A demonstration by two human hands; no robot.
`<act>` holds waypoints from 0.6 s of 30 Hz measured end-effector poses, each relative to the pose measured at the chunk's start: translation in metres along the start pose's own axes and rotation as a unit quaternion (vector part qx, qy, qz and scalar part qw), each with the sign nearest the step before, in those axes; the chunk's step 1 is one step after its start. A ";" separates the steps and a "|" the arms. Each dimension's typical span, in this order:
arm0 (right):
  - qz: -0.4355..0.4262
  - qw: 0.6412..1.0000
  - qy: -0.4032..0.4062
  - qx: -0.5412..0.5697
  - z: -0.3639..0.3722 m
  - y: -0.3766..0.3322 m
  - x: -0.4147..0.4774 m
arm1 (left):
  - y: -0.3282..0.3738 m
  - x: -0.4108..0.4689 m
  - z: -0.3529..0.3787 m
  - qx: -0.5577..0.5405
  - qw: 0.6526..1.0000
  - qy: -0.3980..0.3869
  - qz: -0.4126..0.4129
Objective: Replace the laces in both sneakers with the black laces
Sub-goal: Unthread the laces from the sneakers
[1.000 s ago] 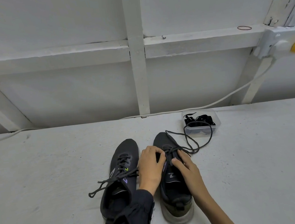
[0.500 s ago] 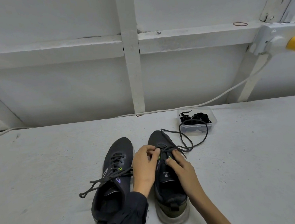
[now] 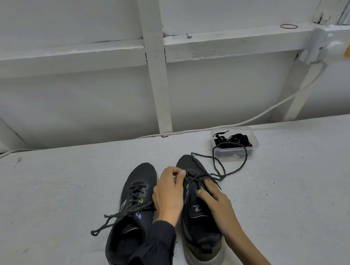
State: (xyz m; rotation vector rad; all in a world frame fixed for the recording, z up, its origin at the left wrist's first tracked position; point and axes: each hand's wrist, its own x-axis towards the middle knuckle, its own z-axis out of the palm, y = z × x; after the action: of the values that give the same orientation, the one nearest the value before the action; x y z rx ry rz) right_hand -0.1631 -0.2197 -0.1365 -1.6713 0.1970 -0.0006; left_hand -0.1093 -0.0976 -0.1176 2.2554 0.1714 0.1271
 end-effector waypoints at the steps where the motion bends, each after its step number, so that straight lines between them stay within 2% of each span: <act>1: -0.002 1.000 0.001 0.000 0.000 0.001 0.001 | -0.002 -0.001 0.000 -0.030 1.000 0.000 0.003; 4: -0.004 1.000 0.004 0.008 0.001 0.001 0.000 | -0.008 -0.008 0.002 -0.113 0.994 -0.006 0.000; 10: -0.005 1.000 -0.001 0.010 0.000 0.001 0.000 | -0.008 -0.004 0.001 -0.093 0.995 -0.018 0.015; 18: 0.007 1.000 -0.017 -0.001 -0.001 0.001 0.002 | 0.002 0.008 -0.002 -0.171 0.985 -0.002 -0.003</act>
State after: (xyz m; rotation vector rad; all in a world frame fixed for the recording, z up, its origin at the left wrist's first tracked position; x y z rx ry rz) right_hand -0.1618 -0.2208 -0.1378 -1.6702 0.1840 0.0378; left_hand -0.1019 -0.0964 -0.1143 1.9121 0.1424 0.1388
